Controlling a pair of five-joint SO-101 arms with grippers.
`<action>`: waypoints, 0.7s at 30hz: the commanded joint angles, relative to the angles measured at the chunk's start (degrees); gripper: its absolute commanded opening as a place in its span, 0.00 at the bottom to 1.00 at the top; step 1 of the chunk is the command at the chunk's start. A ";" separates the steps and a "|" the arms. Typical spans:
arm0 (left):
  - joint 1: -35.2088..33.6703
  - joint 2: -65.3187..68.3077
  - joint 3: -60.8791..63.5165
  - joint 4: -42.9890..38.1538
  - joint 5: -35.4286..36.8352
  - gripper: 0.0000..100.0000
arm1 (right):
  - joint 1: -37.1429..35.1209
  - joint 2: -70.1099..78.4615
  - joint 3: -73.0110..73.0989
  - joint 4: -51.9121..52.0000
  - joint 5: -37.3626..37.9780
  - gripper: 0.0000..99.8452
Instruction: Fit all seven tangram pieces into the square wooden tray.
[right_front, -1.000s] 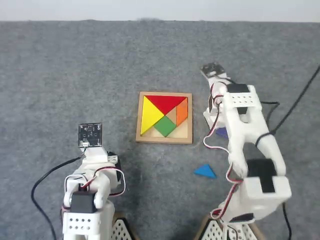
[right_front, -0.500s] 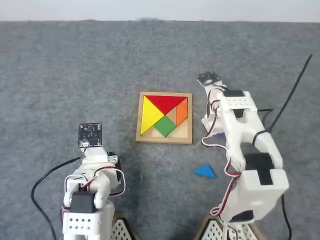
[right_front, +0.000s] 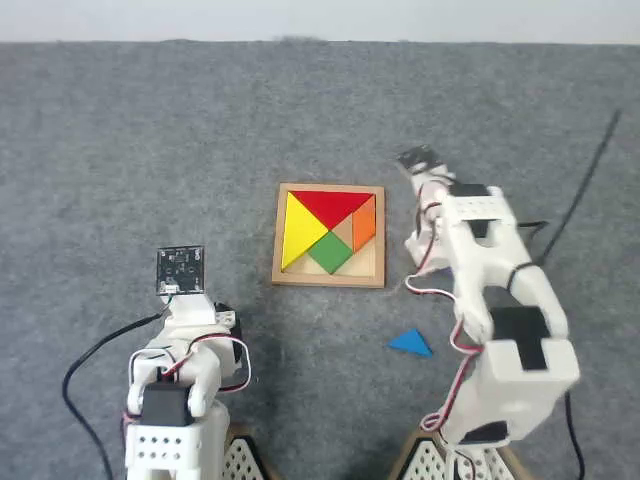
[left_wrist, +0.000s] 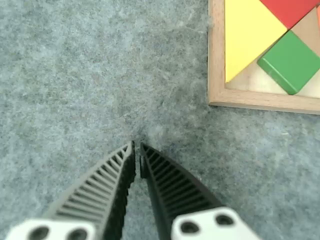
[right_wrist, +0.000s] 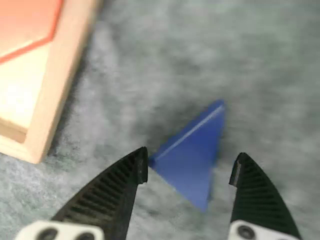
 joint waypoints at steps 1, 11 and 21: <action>-0.35 -1.14 -0.75 0.26 -0.88 0.01 | 2.68 -11.47 2.64 -2.33 -2.90 0.27; -0.35 -1.14 -0.75 0.26 -0.88 0.01 | 2.59 -9.10 9.58 -10.42 -4.13 0.27; -0.35 -1.14 -0.75 0.26 -0.88 0.01 | 2.07 2.95 -0.97 -3.74 -3.69 0.20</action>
